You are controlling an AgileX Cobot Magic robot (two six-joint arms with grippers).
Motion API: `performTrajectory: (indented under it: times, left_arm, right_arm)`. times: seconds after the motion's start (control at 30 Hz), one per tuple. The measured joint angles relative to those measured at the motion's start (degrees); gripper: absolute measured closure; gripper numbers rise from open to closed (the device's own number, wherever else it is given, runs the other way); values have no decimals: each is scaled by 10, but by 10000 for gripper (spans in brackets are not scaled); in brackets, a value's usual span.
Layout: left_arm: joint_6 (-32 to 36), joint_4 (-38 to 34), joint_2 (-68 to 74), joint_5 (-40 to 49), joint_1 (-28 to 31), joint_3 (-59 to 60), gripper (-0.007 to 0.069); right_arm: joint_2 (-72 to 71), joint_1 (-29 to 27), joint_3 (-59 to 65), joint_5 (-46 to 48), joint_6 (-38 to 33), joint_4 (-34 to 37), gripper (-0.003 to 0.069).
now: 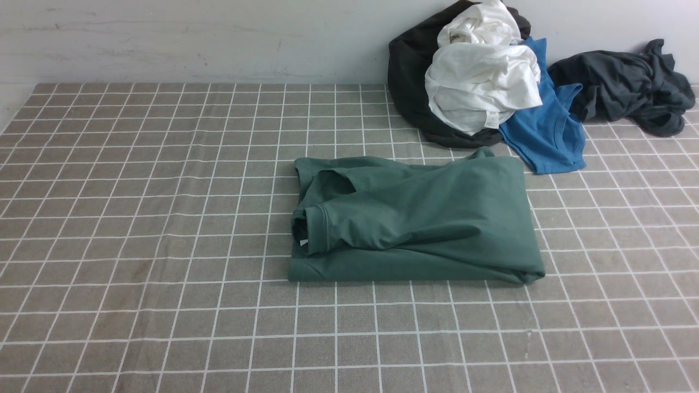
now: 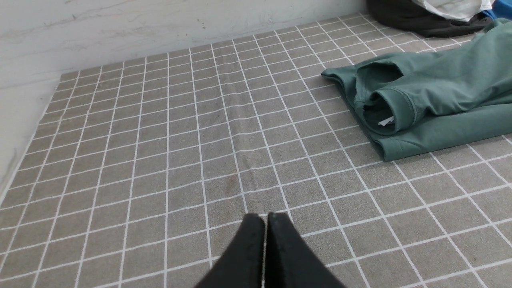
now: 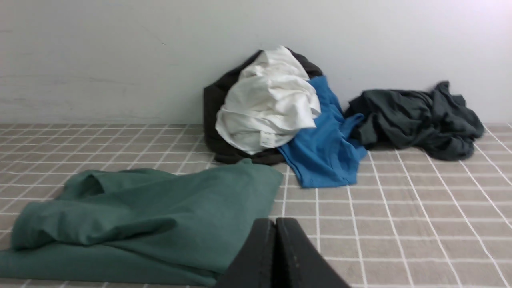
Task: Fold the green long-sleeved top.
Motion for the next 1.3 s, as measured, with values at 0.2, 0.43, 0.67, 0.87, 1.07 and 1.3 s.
performTrajectory:
  times: [0.2, 0.43, 0.67, 0.87, 1.07, 1.3]
  left_arm:
    - [0, 0, 0, 0, 0, 0, 632]
    - [0, 0, 0, 0, 0, 0, 632]
    - [0, 0, 0, 0, 0, 0, 632]
    - [0, 0, 0, 0, 0, 0, 632]
    - [0, 0, 0, 0, 0, 0, 632]
    - [0, 0, 0, 0, 0, 0, 632]
  right_arm:
    - [-57, -15, 81, -25, 82, -79, 673]
    - [-61, -15, 114, -61, 104, -118, 673]
    - [-61, -15, 114, -34, 104, -122, 673]
    - [-61, -15, 114, 5, 104, -114, 673]
    - [-61, -15, 114, 5, 104, -113, 673]
    - [-61, -44, 114, 6, 104, -113, 673]
